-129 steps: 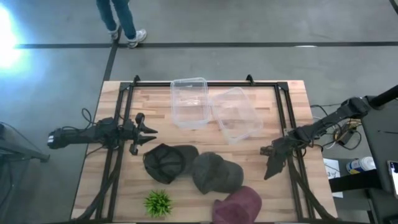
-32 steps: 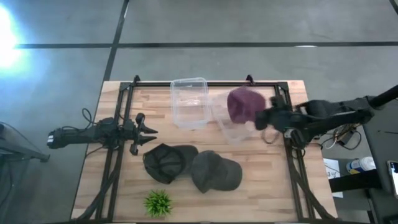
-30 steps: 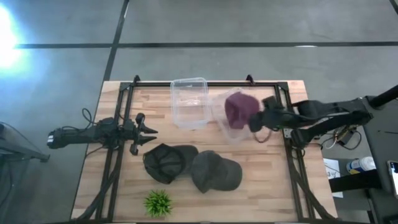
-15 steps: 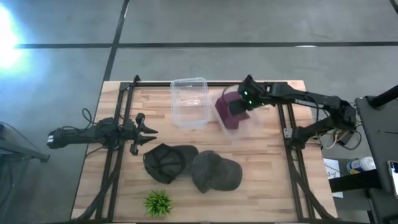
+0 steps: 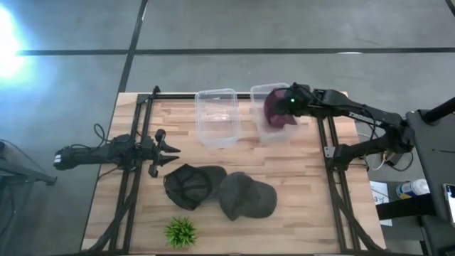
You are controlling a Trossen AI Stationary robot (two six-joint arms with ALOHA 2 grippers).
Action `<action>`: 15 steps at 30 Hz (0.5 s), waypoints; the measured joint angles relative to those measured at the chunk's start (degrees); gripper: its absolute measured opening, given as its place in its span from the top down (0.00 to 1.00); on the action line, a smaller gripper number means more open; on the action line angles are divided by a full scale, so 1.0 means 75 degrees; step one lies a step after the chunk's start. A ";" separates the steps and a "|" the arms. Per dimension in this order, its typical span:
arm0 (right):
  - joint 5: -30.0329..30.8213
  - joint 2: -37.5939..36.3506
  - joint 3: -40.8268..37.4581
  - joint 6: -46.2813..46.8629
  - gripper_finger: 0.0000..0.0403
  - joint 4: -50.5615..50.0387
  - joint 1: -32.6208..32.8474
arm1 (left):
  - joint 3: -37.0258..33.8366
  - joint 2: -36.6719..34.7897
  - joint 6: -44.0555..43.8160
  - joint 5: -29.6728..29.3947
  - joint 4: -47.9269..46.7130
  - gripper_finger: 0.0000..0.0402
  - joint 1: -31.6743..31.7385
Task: Pick & Place hat
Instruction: Put the red cap into the right transparent bin, then put the black cap into the left transparent bin
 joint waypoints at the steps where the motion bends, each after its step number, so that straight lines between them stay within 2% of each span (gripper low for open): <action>1: 0.0009 -0.0074 -0.0001 0.0045 0.97 -0.0057 -0.0018 | 0.0000 0.0000 0.0000 0.0000 0.0000 0.73 0.0003; 4: 0.0027 -0.0195 -0.0003 0.0065 0.95 -0.0012 -0.0018 | 0.0000 0.0000 0.0000 0.0000 0.0000 0.73 0.0000; 8: -0.0037 -0.0200 0.0002 -0.0341 0.86 0.0200 0.0109 | 0.0000 0.0000 -0.0002 0.0000 0.0000 0.73 0.0001; 15: -0.0044 -0.0356 0.0213 -0.1240 0.60 0.1134 0.0574 | 0.0000 0.0000 0.0000 0.0000 0.0000 0.73 0.0001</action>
